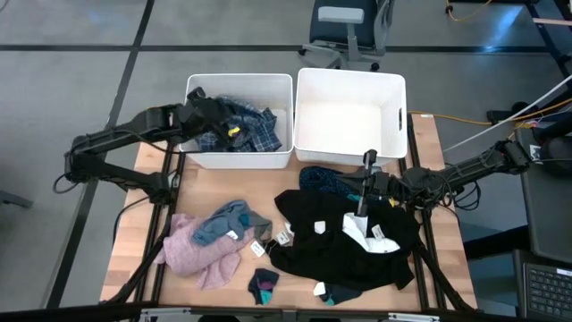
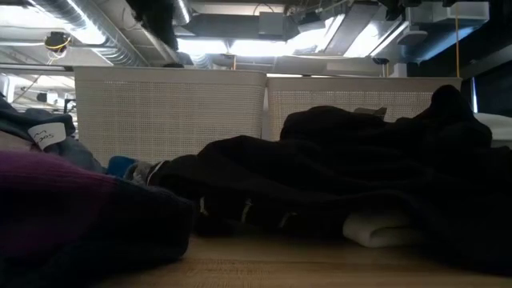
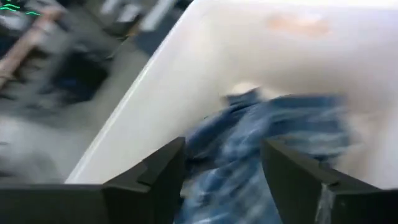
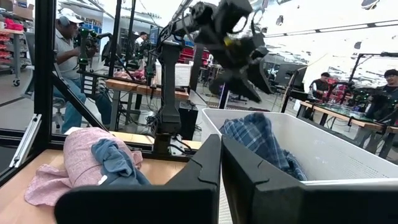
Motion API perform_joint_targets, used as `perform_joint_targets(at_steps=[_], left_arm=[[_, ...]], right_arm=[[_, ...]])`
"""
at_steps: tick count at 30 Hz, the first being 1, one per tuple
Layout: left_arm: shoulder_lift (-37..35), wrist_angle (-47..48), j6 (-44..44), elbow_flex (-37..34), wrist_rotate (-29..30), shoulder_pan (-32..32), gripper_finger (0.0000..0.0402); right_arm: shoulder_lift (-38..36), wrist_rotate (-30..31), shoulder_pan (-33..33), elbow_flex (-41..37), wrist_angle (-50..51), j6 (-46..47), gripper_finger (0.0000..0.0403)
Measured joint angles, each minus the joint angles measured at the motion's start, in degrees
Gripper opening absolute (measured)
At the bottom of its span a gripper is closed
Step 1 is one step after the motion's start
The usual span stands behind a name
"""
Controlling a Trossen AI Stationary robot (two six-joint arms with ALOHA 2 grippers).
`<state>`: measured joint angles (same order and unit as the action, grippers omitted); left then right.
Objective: Sort clothes
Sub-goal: Put the patterned shirt into the left white bin, then put the white sock into the right white bin
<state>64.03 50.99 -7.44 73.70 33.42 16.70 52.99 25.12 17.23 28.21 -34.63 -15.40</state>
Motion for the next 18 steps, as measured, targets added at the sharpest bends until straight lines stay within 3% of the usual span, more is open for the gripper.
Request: perform_joint_targets(at_steps=[6,12,18], left_arm=[[-2.0,-1.4,6.0,2.0,-18.2,-8.8,0.0203],[-5.8,-16.9,4.1,-9.1,-18.7,-21.0,0.0203],[-12.1,-39.5,-0.2,-25.6,-18.5,-27.1,0.0203]], right_arm=[[0.0,0.0,0.0,0.0,0.2,0.1,0.0017],[0.2,-0.3,0.0,0.0,0.1,0.1,0.0017],[0.2,-0.6,0.0,0.0,-0.4,0.1,0.0017]])
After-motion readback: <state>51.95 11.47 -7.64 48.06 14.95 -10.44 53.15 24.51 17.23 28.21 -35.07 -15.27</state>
